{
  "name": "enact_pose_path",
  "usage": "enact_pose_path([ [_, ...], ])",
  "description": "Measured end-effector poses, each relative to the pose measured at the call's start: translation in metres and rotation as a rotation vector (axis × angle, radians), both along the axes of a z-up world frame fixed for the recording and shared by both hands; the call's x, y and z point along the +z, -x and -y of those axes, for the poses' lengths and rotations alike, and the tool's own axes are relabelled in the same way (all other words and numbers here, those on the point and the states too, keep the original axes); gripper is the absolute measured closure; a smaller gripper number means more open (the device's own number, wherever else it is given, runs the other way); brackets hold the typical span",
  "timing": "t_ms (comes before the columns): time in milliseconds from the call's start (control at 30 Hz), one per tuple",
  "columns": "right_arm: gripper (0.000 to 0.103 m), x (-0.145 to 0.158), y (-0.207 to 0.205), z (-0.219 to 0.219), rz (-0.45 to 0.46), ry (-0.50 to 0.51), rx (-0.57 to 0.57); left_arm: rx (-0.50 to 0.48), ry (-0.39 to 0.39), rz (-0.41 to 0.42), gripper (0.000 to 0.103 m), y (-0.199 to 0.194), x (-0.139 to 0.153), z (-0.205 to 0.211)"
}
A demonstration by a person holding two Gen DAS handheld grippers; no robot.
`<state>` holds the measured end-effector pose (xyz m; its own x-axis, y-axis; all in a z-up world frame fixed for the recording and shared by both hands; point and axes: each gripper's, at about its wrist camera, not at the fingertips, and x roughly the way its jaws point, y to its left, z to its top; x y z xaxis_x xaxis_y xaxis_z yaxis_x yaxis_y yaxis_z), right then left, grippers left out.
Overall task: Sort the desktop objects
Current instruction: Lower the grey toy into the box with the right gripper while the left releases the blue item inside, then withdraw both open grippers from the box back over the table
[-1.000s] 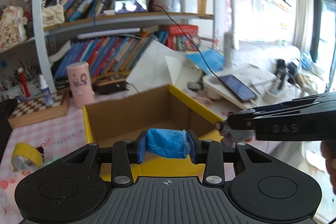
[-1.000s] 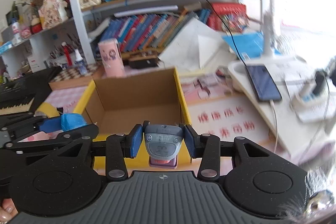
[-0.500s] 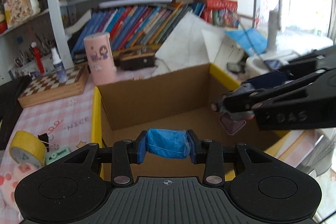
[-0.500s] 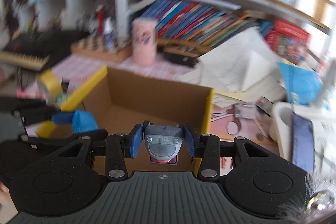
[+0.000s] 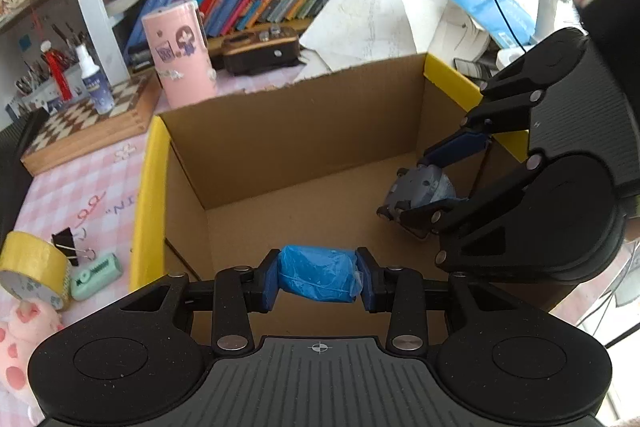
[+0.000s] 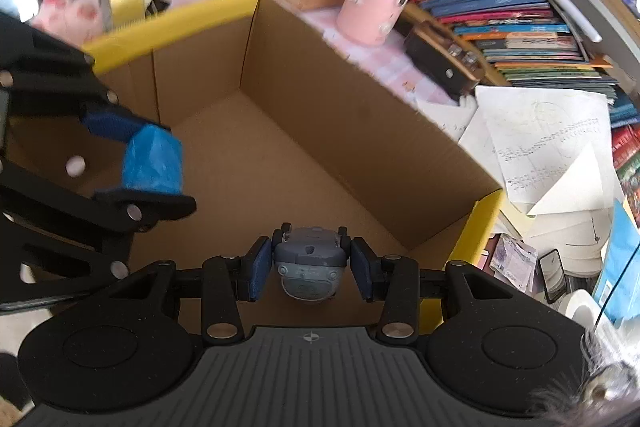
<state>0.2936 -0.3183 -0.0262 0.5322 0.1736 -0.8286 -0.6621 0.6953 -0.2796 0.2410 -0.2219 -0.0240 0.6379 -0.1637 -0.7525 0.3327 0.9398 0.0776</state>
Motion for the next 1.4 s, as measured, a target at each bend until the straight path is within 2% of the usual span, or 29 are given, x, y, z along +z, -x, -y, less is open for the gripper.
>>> enact_pose_path([
  [133, 0.063, -0.005, 0.004, 0.002, 0.021, 0.061, 0.067, 0.001, 0.005, -0.024, 0.066, -0.001, -0.004, 0.005],
  [333, 0.063, -0.006, 0.002, 0.009, 0.025, 0.06, 0.089, 0.001, 0.011, -0.035, 0.065, -0.003, -0.006, 0.01],
  [533, 0.059, 0.004, -0.001, 0.013, 0.021, -0.022, 0.045, 0.012, 0.003, -0.019, 0.061, -0.001, -0.004, 0.008],
  [700, 0.053, 0.024, 0.002, 0.016, 0.053, -0.107, -0.004, 0.024, -0.003, 0.044, 0.046, 0.011, 0.007, 0.007],
  [867, 0.045, 0.048, 0.02, 0.027, 0.105, -0.203, -0.073, 0.055, 0.002, 0.126, 0.031, 0.029, 0.03, -0.001],
  [1033, 0.043, 0.07, 0.048, 0.044, 0.175, -0.321, -0.222, 0.117, 0.027, 0.206, 0.02, 0.051, 0.053, -0.018],
  [1233, 0.041, 0.086, 0.088, 0.055, 0.266, -0.408, -0.386, 0.154, 0.068, 0.284, 0.013, 0.078, 0.073, -0.034],
  [1400, 0.039, 0.091, 0.122, 0.051, 0.321, -0.429, -0.485, 0.163, 0.099, 0.319, 0.011, 0.096, 0.08, -0.05],
])
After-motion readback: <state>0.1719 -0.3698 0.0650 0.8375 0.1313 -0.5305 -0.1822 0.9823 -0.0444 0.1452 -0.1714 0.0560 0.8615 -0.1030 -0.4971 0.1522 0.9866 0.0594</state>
